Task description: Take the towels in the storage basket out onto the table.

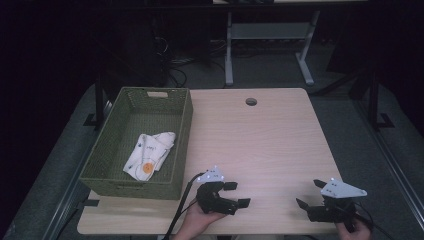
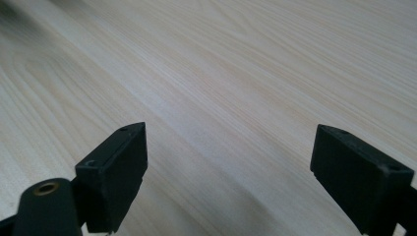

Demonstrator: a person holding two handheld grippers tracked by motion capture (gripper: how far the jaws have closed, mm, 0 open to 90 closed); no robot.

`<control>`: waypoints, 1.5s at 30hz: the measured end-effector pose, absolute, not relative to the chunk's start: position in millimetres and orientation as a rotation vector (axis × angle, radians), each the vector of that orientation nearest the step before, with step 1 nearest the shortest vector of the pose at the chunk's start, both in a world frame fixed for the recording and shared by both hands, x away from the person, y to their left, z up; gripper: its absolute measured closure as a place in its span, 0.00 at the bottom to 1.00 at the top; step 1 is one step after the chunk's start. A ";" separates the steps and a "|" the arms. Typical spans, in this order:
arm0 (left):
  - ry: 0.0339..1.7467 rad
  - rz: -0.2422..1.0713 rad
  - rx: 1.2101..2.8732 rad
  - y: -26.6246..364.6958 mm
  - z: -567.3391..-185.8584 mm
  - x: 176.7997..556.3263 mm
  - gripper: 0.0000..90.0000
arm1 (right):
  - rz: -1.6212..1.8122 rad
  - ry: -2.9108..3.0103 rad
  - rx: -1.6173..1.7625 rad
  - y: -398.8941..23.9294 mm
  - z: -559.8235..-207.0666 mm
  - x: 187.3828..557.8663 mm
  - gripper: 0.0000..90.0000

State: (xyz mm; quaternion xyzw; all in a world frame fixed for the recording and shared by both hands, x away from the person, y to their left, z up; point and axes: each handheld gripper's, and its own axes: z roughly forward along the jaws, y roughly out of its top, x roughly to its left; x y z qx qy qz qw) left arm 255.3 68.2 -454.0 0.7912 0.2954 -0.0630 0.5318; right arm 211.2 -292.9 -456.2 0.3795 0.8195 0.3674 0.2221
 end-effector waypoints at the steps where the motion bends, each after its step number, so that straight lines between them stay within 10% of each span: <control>1: 0.705 -0.150 1.887 68.2 -454.0 255.3 0.24 | 1.018 2.264 1.052 -293.0 -456.6 211.7 0.15; 45: 0.614 -0.174 1.935 84.3 -415.8 270.4 0.20 | 1.040 2.283 1.021 -282.7 -455.4 211.4 0.15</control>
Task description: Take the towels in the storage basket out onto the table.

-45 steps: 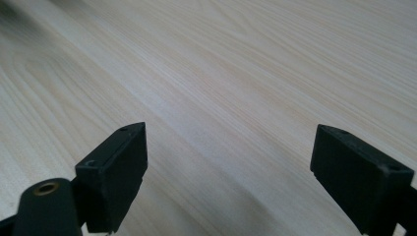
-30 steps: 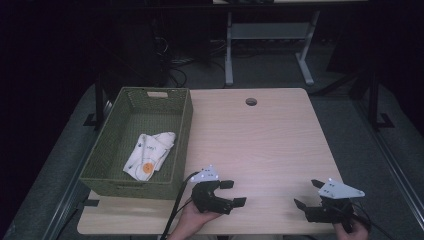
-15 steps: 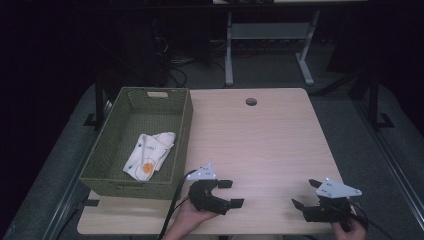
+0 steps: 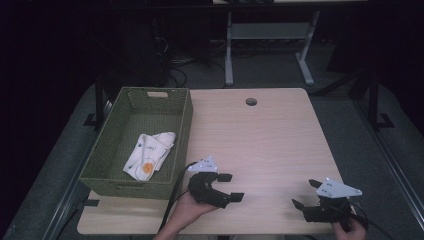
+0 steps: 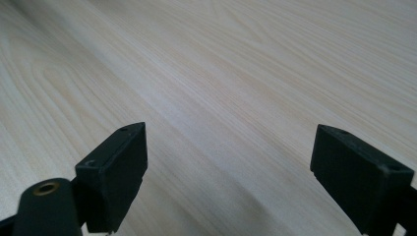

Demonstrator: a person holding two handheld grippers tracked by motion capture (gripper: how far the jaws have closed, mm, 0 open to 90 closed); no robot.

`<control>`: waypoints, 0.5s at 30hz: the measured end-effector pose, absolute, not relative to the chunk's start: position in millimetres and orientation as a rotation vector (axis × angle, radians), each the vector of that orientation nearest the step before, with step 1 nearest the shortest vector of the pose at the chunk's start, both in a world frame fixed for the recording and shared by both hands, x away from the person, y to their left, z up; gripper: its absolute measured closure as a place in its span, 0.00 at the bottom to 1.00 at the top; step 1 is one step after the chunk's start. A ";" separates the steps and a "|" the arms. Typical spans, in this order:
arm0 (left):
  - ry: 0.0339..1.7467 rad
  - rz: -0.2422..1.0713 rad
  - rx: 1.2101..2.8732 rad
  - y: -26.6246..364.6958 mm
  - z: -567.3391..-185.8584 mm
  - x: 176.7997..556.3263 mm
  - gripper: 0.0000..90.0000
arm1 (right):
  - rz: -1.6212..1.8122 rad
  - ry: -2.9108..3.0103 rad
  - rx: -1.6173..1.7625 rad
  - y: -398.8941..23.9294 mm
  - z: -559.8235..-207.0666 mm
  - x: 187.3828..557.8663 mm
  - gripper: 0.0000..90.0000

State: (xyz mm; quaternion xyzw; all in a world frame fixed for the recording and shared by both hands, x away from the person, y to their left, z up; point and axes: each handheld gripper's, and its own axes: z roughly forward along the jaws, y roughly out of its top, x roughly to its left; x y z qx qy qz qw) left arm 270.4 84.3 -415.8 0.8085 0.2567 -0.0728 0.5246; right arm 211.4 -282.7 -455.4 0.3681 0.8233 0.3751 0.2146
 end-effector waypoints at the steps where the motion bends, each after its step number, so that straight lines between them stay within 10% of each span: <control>1: 0.608 -0.179 1.932 84.2 -409.7 272.8 0.20 | 1.047 2.280 1.020 -283.2 -455.3 211.3 0.15; 15: 0.616 -0.208 1.943 98.1 -374.0 290.3 0.20 | 1.051 2.293 1.016 -281.4 -455.8 211.7 0.15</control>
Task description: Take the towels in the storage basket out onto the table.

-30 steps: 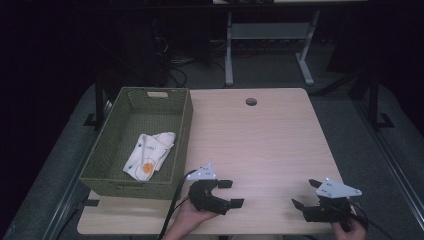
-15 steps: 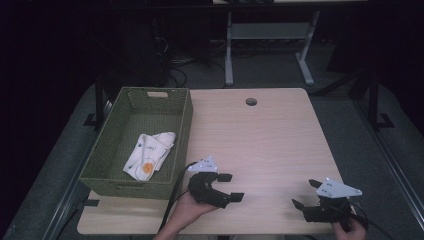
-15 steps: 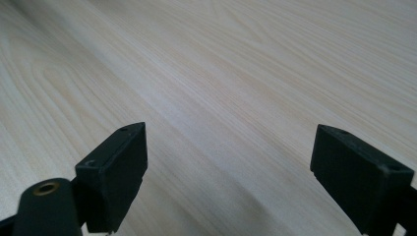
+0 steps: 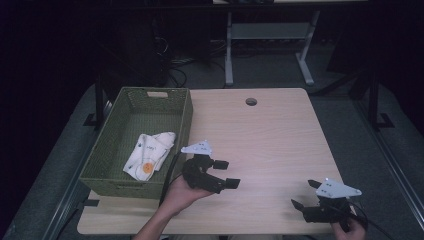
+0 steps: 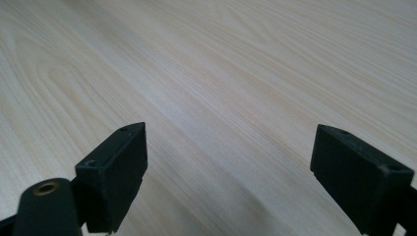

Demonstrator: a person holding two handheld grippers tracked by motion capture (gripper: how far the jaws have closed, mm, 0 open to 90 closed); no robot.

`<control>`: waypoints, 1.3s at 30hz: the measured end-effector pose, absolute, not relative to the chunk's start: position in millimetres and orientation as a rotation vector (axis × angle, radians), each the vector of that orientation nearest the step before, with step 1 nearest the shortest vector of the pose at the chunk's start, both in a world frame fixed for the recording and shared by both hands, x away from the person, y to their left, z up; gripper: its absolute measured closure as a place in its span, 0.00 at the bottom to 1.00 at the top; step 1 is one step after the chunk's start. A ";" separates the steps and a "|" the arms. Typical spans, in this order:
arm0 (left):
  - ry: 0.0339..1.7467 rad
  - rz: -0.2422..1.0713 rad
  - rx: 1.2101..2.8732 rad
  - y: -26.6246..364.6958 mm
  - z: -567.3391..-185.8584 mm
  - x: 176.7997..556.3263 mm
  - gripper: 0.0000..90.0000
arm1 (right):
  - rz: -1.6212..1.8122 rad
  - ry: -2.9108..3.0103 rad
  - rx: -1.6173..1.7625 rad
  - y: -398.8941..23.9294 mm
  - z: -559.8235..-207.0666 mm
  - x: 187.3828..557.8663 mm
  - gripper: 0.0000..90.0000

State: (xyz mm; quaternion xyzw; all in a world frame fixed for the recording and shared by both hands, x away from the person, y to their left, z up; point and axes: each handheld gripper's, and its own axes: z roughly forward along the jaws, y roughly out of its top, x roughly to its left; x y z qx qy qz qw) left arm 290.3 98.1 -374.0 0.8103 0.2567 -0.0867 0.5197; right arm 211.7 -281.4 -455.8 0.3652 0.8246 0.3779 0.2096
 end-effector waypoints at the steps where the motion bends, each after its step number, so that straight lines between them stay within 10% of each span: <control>1: 0.616 -0.208 1.943 98.1 -374.0 290.3 0.20 | 1.051 2.293 1.016 -281.4 -455.8 211.7 0.15; 39: 0.665 -0.152 1.945 166.8 -315.1 313.6 0.21 | 1.059 2.273 1.017 -284.0 -454.4 211.0 0.15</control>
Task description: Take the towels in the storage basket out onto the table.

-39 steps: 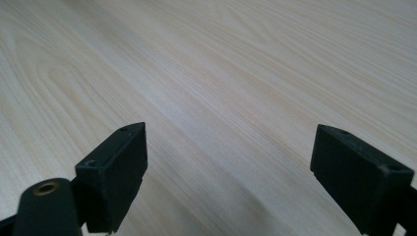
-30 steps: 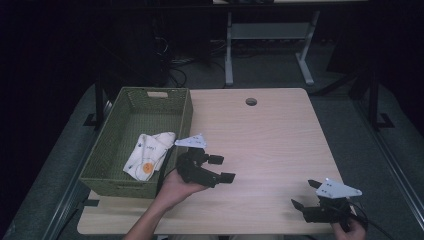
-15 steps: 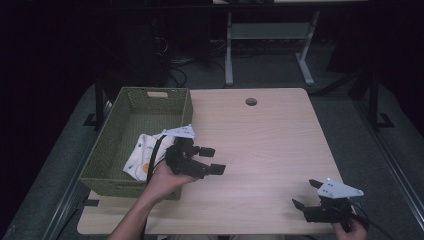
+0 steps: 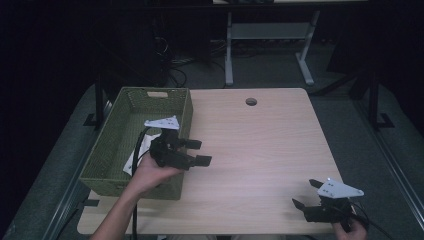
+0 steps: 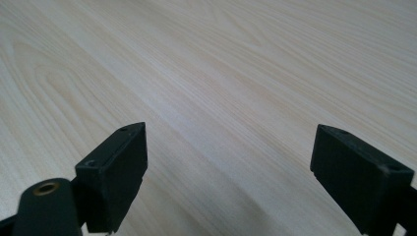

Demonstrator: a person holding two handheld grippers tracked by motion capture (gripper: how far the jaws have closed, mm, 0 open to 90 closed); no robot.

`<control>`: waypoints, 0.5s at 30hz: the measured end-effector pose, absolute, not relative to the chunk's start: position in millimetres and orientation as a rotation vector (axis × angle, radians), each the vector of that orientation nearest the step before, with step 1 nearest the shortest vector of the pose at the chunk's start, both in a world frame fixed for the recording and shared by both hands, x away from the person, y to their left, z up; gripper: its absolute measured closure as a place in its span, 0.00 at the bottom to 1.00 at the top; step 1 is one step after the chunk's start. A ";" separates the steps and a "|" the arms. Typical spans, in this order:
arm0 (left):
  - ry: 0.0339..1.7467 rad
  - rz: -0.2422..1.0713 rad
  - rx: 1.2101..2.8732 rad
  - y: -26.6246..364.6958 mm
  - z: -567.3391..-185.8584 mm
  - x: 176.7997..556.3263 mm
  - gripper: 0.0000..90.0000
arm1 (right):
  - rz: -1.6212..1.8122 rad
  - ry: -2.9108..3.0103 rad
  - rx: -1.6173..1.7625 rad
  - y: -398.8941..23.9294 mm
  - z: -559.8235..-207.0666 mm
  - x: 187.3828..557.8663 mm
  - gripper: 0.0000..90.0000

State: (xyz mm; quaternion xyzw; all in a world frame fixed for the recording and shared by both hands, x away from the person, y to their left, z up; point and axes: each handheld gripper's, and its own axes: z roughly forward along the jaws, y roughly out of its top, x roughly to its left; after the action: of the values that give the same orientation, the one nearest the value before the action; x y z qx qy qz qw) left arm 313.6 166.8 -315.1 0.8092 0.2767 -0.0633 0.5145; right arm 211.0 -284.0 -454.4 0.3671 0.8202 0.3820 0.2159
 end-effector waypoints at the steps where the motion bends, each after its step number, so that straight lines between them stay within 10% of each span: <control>1: 0.681 -0.145 1.943 173.1 -314.3 315.4 0.21 | 1.059 2.276 1.016 -283.9 -454.5 211.0 0.15; 15: 0.808 -0.132 1.902 223.7 -321.8 334.7 0.21 | 1.056 2.278 1.019 -283.3 -454.0 210.3 0.15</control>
State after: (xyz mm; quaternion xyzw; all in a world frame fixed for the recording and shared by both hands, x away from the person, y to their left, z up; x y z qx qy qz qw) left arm 334.7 223.7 -321.8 0.7900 0.3356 -0.0549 0.5101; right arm 210.3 -283.3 -454.0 0.3674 0.8211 0.3805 0.2144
